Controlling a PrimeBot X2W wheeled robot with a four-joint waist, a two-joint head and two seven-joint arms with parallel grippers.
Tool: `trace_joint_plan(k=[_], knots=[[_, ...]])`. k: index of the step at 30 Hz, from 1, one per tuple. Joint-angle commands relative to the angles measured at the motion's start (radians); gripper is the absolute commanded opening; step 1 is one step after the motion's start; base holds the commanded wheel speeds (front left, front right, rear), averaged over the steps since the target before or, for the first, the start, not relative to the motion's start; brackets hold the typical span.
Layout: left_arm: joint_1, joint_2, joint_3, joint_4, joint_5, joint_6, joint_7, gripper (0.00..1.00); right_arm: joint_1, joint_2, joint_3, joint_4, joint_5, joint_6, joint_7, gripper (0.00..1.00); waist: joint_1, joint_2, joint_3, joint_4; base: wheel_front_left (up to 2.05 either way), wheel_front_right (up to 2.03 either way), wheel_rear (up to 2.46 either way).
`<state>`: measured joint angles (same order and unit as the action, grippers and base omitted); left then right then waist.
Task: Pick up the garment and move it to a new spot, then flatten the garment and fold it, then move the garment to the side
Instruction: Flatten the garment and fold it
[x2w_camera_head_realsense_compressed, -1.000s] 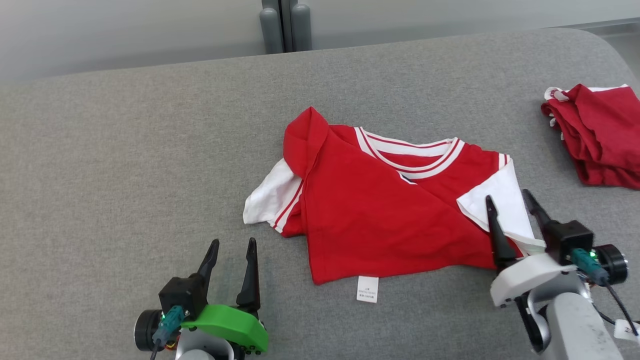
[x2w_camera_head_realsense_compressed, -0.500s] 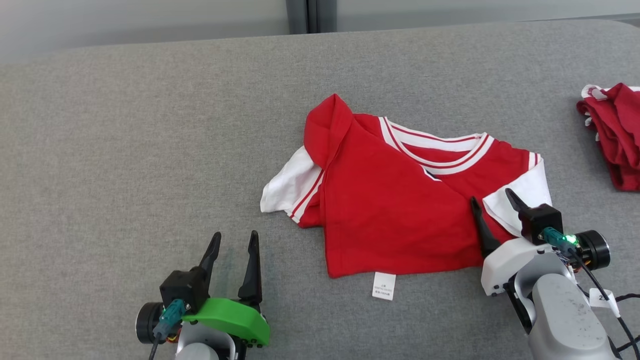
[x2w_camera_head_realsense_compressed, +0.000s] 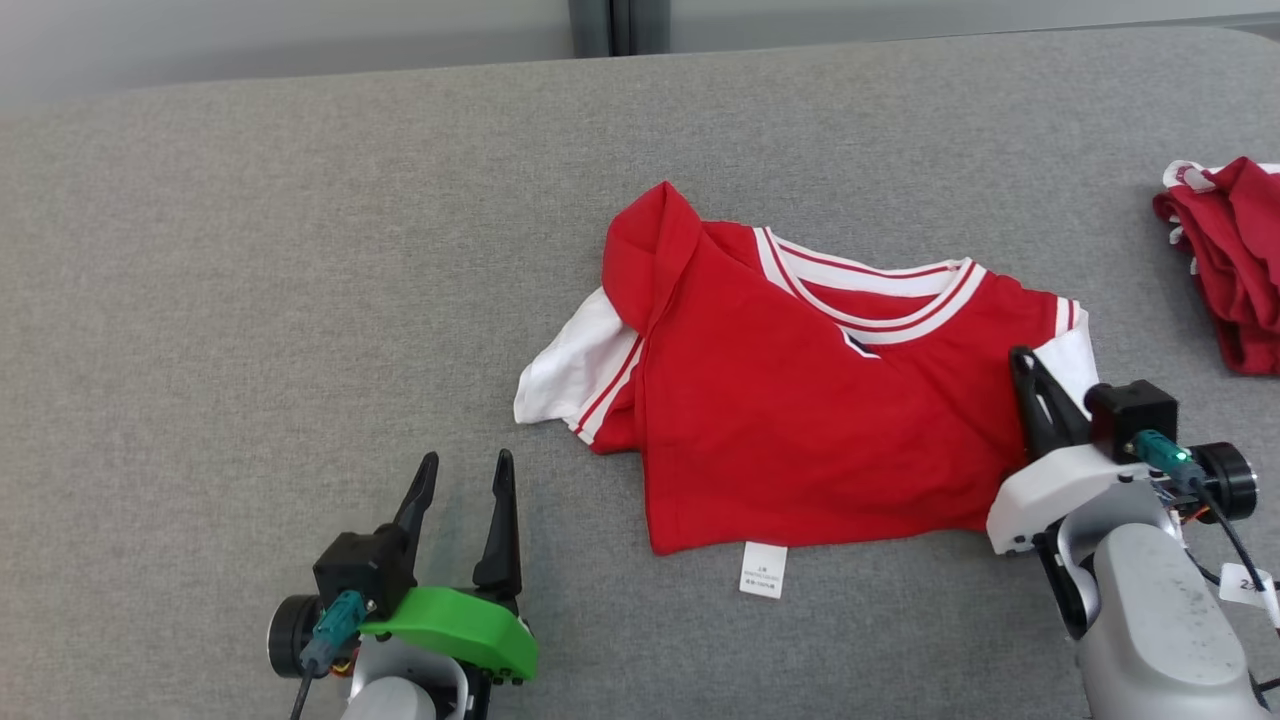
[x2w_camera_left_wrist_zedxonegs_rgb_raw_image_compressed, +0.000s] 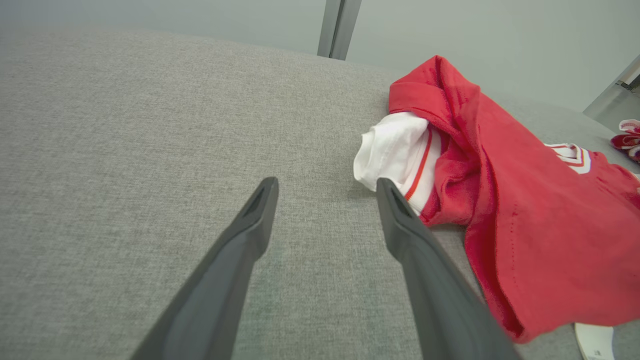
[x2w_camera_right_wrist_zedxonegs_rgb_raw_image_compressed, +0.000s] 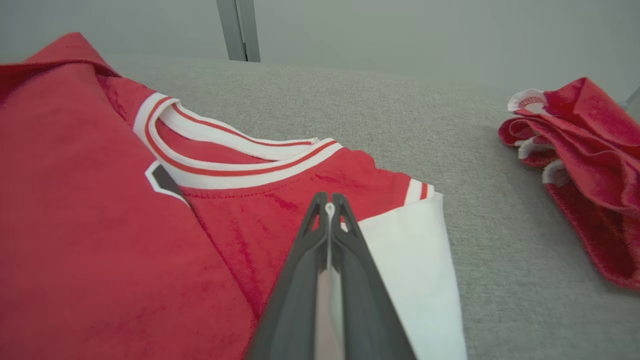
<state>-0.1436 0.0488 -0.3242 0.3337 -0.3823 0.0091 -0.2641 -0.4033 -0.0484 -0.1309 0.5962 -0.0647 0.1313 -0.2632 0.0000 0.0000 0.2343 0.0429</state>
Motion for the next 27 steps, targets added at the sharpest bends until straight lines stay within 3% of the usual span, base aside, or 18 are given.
trace_joint_plan(k=[1, 5, 7, 8, 14, 27], knots=[[-0.007, 0.004, 0.001, -0.005, -0.006, -0.003, 0.000, 1.00, 0.017, -0.006, -0.019, -0.026, 0.013, -0.001, -0.002, 0.00, 0.0000, 0.0000, -0.009, -0.014, 0.00, 0.00, 0.00], [-0.010, 0.004, -0.006, -0.016, -0.010, -0.007, 0.000, 1.00, 0.052, -0.006, -0.102, -0.100, 0.039, -0.001, -0.002, 0.00, 0.0000, 0.0000, -0.020, -0.033, 0.00, 0.00, 0.00], [-0.012, 0.004, -0.015, -0.019, -0.012, -0.012, 0.000, 1.00, 0.076, -0.005, -0.169, -0.130, 0.024, -0.001, -0.002, 0.31, 0.0000, 0.0000, -0.024, -0.040, 0.00, 0.00, 0.00], [-0.012, 0.004, -0.021, -0.021, -0.012, -0.017, 0.000, 1.00, 0.090, -0.005, -0.204, -0.140, 0.009, -0.001, -0.002, 0.96, 0.0000, 0.0000, -0.026, -0.043, 0.00, 0.00, 0.00], [-0.029, 0.004, -0.069, -0.021, -0.022, -0.036, 0.000, 1.00, 0.120, -0.004, -0.305, -0.178, -0.031, -0.001, -0.002, 1.00, 0.0000, 0.0000, -0.020, -0.063, 0.00, 0.00, 0.00], [-0.160, 0.005, -0.195, 0.101, -0.103, -0.091, 0.000, 1.00, 0.060, -0.005, -0.176, -0.188, 0.008, -0.001, -0.002, 1.00, 0.0000, 0.0000, 0.042, -0.111, 0.00, 0.00, 0.00]])
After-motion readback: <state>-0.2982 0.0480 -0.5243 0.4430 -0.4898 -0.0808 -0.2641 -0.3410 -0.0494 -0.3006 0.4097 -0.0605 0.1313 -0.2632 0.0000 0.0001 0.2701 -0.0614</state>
